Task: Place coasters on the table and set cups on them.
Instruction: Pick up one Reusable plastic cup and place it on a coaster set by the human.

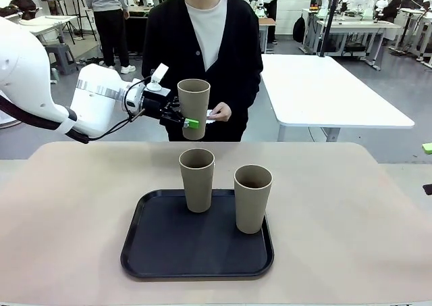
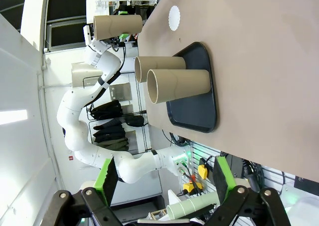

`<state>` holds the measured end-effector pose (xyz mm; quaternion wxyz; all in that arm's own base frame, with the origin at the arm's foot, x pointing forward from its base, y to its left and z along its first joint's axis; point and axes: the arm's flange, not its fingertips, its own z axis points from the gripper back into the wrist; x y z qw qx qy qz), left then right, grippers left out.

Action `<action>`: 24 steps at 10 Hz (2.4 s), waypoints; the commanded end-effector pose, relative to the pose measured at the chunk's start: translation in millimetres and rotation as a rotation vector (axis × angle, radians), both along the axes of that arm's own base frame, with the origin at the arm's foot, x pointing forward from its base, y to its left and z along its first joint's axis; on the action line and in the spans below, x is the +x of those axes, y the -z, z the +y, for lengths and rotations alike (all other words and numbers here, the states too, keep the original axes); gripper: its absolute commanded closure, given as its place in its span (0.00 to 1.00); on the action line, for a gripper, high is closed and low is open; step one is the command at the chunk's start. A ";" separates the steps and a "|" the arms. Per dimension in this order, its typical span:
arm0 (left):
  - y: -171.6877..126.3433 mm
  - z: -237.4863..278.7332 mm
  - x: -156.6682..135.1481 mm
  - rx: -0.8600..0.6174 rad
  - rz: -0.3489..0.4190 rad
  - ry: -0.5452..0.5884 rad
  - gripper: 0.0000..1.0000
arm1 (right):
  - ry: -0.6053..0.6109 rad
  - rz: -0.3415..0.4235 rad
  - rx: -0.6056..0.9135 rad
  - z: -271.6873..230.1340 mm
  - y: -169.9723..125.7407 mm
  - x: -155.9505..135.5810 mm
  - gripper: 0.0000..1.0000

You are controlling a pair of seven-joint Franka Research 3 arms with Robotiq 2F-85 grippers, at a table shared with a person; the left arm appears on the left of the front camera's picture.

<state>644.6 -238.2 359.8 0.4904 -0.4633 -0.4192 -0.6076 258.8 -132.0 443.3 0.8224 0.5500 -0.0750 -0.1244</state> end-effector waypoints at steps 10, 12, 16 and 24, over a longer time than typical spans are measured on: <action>81.0 -31.0 27.0 -0.053 0.063 -0.153 0.17 | 0.000 -0.009 0.015 -0.6 -0.1 1.5 0.00; 86.9 -28.0 22.5 -0.050 0.080 -0.138 0.17 | 0.000 -0.009 0.015 -0.6 -0.1 1.5 0.00; 95.1 -19.9 15.8 -0.052 0.081 -0.110 0.17 | 0.000 -0.009 0.015 -0.6 -0.1 1.5 0.00; 111.9 -19.5 7.3 0.002 0.106 -0.062 0.17 | 0.000 -0.009 0.015 -0.6 -0.1 1.5 0.00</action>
